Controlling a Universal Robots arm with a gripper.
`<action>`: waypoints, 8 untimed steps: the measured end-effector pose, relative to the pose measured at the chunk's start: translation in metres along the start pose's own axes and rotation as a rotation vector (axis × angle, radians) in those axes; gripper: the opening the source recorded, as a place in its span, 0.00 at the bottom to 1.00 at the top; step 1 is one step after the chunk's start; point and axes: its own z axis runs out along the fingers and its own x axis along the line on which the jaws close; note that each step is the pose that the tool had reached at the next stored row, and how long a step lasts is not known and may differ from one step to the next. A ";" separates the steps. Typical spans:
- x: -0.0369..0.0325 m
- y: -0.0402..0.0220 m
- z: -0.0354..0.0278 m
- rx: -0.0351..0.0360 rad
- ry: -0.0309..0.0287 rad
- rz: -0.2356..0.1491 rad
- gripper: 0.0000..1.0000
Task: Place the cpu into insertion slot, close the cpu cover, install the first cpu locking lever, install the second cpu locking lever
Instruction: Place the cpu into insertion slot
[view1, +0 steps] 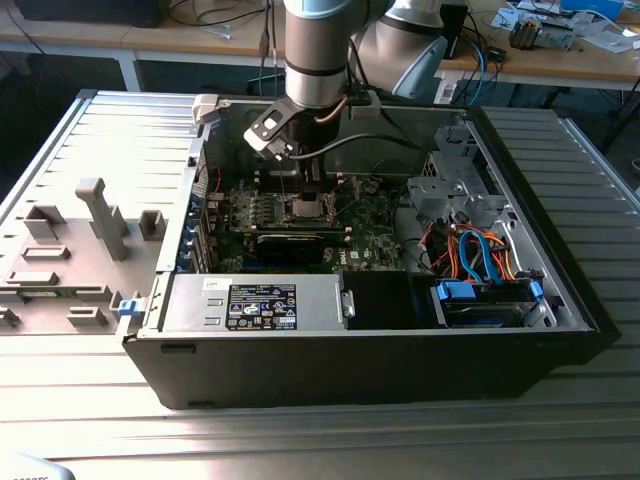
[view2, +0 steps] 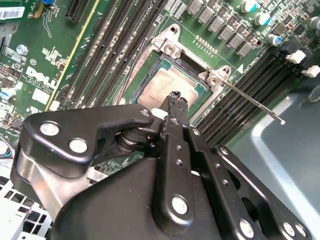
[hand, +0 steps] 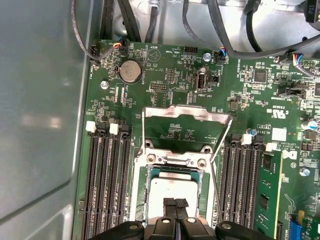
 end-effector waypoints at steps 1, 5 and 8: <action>0.0000 0.0000 -0.0014 -0.0001 0.0004 0.000 0.11; -0.0001 0.0000 -0.0039 -0.0003 0.0020 0.000 0.11; -0.0001 0.0000 -0.0068 -0.0004 0.0030 0.000 0.11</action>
